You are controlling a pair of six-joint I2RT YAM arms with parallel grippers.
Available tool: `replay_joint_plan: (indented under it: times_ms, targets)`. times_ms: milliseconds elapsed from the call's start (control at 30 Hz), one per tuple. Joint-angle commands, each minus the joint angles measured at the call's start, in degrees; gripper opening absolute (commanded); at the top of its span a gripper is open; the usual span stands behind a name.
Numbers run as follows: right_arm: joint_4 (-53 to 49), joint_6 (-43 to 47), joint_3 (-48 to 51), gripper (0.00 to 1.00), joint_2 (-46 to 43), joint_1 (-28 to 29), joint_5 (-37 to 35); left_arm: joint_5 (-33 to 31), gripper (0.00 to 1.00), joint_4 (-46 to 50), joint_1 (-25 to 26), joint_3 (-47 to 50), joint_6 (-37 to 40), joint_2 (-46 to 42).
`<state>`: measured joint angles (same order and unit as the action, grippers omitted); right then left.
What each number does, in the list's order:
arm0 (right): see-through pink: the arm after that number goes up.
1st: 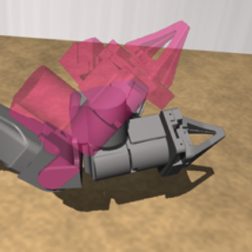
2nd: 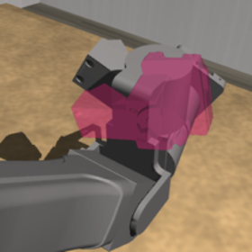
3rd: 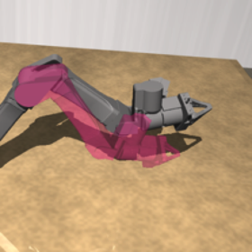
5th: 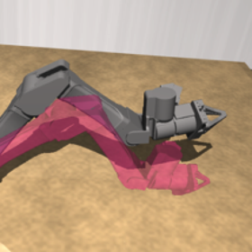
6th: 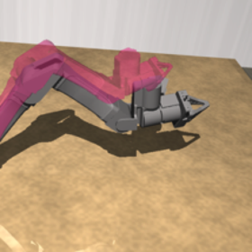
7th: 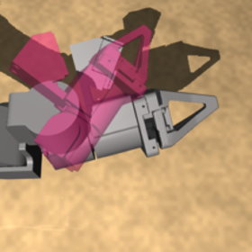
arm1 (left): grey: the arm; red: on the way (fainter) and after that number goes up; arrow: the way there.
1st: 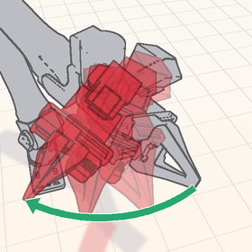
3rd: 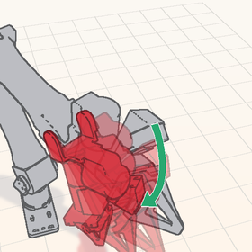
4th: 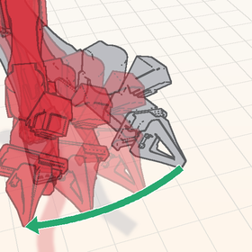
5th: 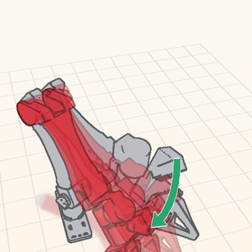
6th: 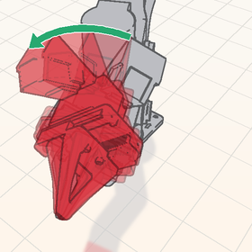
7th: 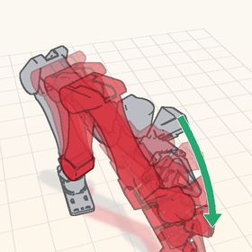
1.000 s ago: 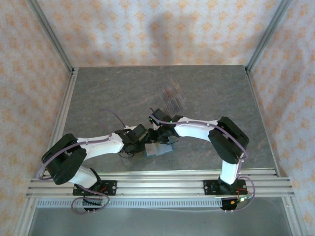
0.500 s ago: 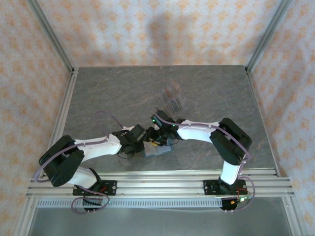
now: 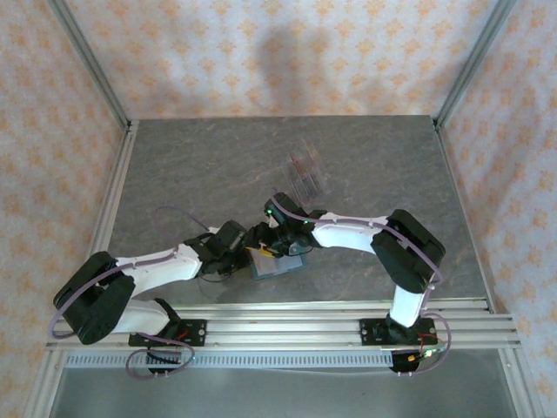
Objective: Put the credit cards into the card holder
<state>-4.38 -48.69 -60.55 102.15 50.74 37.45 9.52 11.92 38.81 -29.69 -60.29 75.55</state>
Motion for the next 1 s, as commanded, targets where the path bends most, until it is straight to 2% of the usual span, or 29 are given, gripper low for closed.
replay_joint_plan:
  times_ms: [0, 300, 400, 533, 833, 900, 967]
  targets:
    - [2.5, 1.4, -5.4, 0.55, -0.2, 2.2, 3.8, 1.1, 0.31, 2.0, -0.2, 2.0, -0.3, -1.8]
    - [-2.2, 4.9, -10.8, 0.55, 2.0, 3.4, 2.9, -8.8, 0.31, 20.2, -0.5, 1.9, -0.3, -12.0]
    - [-5.2, 7.2, -13.2, 0.55, 2.0, 3.4, 2.4, -10.4, 0.31, 23.6, -0.7, 2.1, -0.4, -14.6]
    - [-11.5, 12.3, -17.4, 0.56, 1.0, 2.7, 0.5, -11.6, 0.4, 26.8, -1.2, 1.9, 0.2, -17.6]
    - [-21.4, 20.1, -19.5, 0.52, -6.1, -7.7, -8.3, -11.6, 0.54, 29.6, -2.1, -0.5, 2.1, -21.3]
    - [-23.9, 22.4, -20.2, 0.48, -7.3, -10.7, -11.2, -9.6, 0.61, 27.2, -2.1, -1.2, 3.8, -21.4]
    - [-27.4, 25.2, -22.3, 0.37, -7.5, -14.1, -14.7, -7.6, 0.68, 23.9, -2.1, -2.2, 5.8, -20.7]
